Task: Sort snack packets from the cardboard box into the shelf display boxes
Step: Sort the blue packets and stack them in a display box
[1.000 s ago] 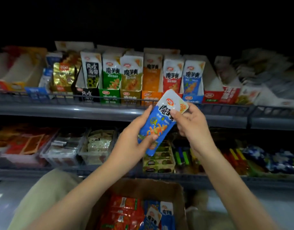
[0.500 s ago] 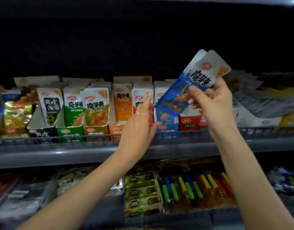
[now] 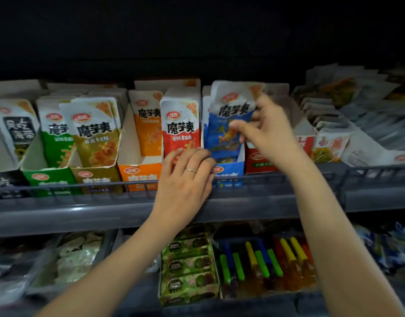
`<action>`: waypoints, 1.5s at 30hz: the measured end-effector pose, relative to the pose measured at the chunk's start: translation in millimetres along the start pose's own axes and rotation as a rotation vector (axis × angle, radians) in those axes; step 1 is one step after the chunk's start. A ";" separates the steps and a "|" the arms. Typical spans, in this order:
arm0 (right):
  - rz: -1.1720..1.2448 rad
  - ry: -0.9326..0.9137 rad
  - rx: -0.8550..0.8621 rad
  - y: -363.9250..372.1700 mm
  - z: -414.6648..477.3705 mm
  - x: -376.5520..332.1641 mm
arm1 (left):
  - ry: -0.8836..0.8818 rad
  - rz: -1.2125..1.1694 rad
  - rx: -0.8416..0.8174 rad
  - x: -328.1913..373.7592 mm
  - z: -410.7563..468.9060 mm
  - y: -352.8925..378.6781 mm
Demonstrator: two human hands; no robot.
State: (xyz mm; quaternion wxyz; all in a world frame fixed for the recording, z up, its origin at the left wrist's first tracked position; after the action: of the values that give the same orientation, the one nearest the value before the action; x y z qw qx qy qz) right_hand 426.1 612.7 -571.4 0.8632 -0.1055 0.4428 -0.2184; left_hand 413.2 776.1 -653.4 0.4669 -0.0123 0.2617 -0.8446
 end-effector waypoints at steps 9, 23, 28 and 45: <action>-0.264 -0.041 -0.067 16.2 -1.3 1.2 | 0.018 0.004 0.019 0.8 -0.5 3.0; -0.845 -0.050 0.017 24.5 -3.1 -9.0 | 0.001 -0.002 -0.015 1.5 1.0 -0.3; -0.752 -0.086 -0.074 23.9 -5.8 -4.7 | -0.001 -0.001 -0.019 1.6 1.5 -1.1; -0.817 -0.114 0.050 17.4 -11.3 -6.1 | -0.003 0.031 -0.041 1.7 0.7 0.5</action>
State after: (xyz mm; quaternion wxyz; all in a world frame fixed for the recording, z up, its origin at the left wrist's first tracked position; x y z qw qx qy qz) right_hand 418.8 631.0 -580.1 0.7310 -0.2636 0.3104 -0.5475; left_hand 412.8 774.3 -653.4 0.4797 -0.0192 0.2786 -0.8318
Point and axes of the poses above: each hand's wrist, its own z-axis towards the middle knuckle, its own y-axis out of the palm, x = y × z, the point moved 3 cm from there along z, towards the middle knuckle
